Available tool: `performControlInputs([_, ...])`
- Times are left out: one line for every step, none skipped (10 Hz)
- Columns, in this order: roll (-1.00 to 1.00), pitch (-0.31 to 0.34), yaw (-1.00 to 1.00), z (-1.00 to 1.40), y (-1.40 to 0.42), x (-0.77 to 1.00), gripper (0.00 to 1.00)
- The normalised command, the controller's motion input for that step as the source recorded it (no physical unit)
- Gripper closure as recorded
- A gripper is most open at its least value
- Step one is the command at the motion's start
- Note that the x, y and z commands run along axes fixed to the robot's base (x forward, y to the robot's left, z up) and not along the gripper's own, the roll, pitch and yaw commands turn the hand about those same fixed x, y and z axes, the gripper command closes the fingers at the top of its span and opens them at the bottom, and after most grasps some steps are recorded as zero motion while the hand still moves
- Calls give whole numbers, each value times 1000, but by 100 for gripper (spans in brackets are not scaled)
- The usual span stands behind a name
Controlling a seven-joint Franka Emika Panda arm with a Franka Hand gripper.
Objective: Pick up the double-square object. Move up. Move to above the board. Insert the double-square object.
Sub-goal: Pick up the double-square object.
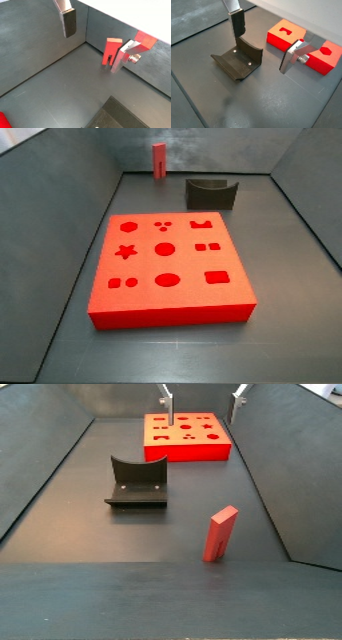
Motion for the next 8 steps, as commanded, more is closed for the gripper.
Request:
performControlInputs([24, 0, 0, -131, 0, 0, 0])
performControlInputs([0, 0, -49, -186, 723, 0, 0])
performControlInputs([0, 0, -177, -214, 760, -14, 0])
performControlInputs([0, 0, -180, -240, 757, -63, 0])
performControlInputs([0, 13, -283, -274, 660, -94, 0])
performControlInputs([0, 21, -326, -289, 620, -94, 0])
performControlInputs([0, 19, -314, -280, 629, -97, 0])
performControlInputs([0, 20, -314, -289, 629, -100, 0])
